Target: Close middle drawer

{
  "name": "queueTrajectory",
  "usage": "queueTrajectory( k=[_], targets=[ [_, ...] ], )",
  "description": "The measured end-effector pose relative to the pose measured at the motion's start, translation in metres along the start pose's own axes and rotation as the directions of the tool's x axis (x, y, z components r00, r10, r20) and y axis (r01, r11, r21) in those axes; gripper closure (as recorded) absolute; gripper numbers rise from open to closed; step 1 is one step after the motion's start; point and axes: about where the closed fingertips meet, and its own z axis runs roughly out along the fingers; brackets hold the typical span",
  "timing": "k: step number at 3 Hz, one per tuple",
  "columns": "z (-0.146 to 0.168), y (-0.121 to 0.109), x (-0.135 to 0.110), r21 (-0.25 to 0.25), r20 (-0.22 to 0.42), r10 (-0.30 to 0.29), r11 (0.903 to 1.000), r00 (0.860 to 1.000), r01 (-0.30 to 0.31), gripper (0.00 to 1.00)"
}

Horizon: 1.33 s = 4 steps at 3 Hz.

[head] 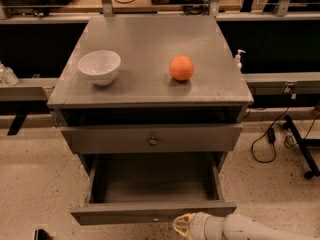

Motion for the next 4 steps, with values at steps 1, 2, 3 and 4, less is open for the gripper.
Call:
queueTrajectory(
  k=[1, 2, 3, 4],
  targets=[
    [0.007, -0.019, -0.017, 0.039, 0.016, -0.048, 0.9981, 0.999, 0.048, 1.00],
    [0.010, -0.030, -0.023, 0.057, 0.019, -0.061, 0.9966, 0.998, 0.060, 1.00],
    [0.018, -0.053, -0.033, 0.089, 0.038, -0.075, 0.9935, 0.996, 0.072, 1.00],
    [0.017, -0.052, -0.033, 0.089, 0.038, -0.075, 0.9935, 0.996, 0.072, 1.00]
  ],
)
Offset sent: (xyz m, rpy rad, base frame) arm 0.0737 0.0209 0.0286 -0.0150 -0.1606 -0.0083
